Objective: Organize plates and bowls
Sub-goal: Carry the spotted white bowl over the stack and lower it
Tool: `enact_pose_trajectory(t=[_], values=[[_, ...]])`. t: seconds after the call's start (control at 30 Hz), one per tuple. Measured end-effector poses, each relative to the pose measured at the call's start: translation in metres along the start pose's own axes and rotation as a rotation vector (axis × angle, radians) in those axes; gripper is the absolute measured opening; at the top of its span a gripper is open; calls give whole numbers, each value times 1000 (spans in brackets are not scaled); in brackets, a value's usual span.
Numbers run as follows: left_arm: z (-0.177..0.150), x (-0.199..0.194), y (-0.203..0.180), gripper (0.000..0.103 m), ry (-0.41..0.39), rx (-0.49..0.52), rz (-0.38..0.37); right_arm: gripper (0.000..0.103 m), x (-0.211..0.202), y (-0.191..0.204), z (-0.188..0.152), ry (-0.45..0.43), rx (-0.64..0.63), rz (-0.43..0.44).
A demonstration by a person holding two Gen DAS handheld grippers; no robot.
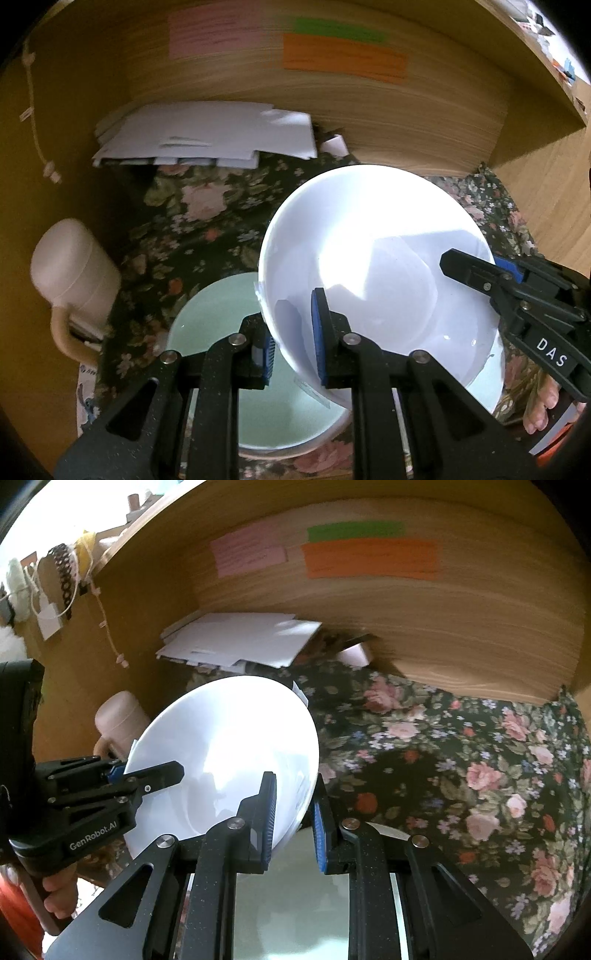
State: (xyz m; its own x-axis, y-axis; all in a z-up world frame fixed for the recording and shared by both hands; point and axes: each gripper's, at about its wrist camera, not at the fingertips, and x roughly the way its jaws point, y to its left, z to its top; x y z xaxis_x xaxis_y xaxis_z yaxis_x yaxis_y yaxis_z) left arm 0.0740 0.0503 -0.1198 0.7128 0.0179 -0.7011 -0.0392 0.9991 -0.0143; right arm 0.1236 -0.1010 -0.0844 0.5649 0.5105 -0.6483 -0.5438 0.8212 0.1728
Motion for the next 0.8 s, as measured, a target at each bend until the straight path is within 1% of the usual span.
enact_pose_trajectory(t=[0.33, 0.8], values=[[-11, -4, 32, 17, 10, -46, 33, 16, 20, 24, -4, 40, -21, 39], [-26, 8, 57, 17, 51, -81, 44, 16, 48, 41, -16, 104, -11, 57]])
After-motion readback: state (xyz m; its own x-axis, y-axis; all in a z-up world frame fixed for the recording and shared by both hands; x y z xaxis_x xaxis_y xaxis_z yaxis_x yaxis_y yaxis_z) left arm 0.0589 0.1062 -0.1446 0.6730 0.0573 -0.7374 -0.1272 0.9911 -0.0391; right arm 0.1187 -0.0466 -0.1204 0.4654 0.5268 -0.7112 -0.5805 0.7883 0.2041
